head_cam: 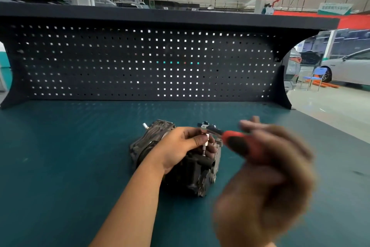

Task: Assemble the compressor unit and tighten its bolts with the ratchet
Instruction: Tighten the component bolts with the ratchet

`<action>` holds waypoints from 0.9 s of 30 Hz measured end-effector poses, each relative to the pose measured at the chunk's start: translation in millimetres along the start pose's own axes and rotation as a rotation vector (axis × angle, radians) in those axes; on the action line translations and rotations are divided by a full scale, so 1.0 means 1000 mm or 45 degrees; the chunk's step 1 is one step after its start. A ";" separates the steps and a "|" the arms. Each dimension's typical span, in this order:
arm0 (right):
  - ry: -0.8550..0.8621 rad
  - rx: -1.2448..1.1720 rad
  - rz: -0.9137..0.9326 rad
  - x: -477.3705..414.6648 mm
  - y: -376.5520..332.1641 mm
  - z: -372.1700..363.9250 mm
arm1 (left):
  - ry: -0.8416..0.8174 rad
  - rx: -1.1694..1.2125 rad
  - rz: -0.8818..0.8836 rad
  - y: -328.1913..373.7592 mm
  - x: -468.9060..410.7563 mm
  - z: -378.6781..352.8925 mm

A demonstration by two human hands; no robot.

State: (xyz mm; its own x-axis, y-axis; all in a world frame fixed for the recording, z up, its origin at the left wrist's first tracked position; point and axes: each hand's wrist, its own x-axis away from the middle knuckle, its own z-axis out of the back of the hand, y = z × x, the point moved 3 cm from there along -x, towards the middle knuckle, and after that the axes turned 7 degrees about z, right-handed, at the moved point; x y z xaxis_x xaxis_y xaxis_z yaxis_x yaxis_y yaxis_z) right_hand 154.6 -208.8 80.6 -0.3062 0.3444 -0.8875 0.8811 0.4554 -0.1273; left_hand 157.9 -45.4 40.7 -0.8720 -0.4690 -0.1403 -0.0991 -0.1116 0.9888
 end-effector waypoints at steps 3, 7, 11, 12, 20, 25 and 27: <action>0.413 -0.127 -0.582 -0.021 0.045 0.030 | -0.029 0.125 0.053 0.002 0.003 -0.001; 0.679 -0.183 -1.032 -0.013 0.100 0.049 | -0.059 0.159 0.044 0.004 0.005 -0.004; 0.732 -0.322 -1.724 0.009 0.172 0.031 | -0.084 0.158 0.046 0.003 0.004 -0.003; 0.758 -0.435 -1.873 0.013 0.185 0.020 | -0.087 0.141 0.039 0.003 0.003 -0.003; 0.799 -0.733 -2.259 0.033 0.214 -0.023 | -0.025 0.028 0.013 0.003 0.004 -0.001; 0.925 -0.591 -1.931 0.005 0.187 0.013 | 0.077 -0.145 -0.005 0.002 0.002 -0.001; 0.968 -0.675 -1.828 -0.004 0.168 0.026 | 0.080 -0.163 -0.018 0.004 0.003 -0.001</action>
State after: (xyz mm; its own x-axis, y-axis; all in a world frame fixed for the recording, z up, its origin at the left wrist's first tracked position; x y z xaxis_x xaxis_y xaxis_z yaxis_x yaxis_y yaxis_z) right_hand 312.6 -154.9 51.2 -0.9150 -0.3416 0.2145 -0.3933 0.8738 -0.2862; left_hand 155.4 -48.3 43.8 -0.8389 -0.5200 -0.1610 -0.0456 -0.2277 0.9727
